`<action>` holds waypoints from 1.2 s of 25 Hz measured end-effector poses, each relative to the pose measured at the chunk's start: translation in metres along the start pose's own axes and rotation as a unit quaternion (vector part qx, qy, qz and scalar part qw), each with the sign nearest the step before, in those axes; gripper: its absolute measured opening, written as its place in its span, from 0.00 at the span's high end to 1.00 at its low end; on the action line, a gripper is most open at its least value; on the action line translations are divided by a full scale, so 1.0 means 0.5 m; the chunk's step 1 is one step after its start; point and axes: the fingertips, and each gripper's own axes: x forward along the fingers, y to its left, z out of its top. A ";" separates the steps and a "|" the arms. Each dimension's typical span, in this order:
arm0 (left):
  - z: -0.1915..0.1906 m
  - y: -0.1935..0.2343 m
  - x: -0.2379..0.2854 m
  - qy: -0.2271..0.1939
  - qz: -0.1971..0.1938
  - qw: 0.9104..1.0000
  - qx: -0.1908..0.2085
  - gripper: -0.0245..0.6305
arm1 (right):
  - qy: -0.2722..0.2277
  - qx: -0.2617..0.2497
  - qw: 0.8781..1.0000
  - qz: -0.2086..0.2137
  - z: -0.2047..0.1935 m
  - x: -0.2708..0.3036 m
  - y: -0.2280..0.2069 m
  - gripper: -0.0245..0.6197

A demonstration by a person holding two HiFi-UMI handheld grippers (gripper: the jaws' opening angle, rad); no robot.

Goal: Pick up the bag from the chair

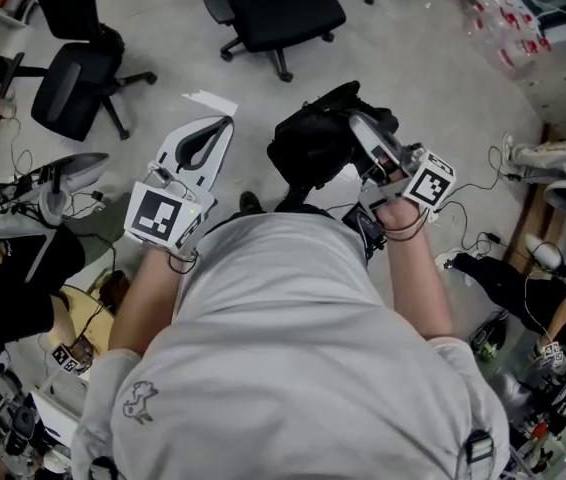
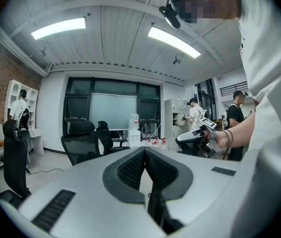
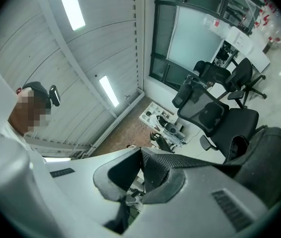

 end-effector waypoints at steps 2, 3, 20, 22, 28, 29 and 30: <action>-0.007 0.009 -0.028 -0.002 -0.001 1.000 -0.001 0.95 | -0.003 -0.004 1.000 0.003 -0.019 0.016 0.018 0.91; -0.008 0.010 -0.036 -0.002 -0.002 1.000 -0.001 0.95 | -0.004 -0.007 1.000 0.005 -0.023 0.022 0.025 0.91; -0.006 0.025 -0.098 -0.014 -0.008 1.000 -0.019 0.95 | -0.006 0.010 1.000 0.021 -0.076 0.066 0.089 0.91; -0.011 0.033 -0.100 -0.016 -0.008 1.000 -0.022 0.95 | -0.003 0.008 1.000 0.022 -0.084 0.075 0.087 0.91; -0.014 0.044 -0.102 -0.019 -0.003 0.999 -0.030 0.95 | 0.006 0.008 1.000 0.018 -0.092 0.082 0.079 0.91; -0.012 0.043 -0.105 -0.019 -0.003 0.999 -0.029 0.95 | 0.006 0.007 1.000 0.017 -0.092 0.080 0.082 0.91; -0.011 0.041 -0.108 -0.019 -0.002 0.999 -0.029 0.95 | 0.006 0.007 1.000 0.017 -0.092 0.078 0.084 0.91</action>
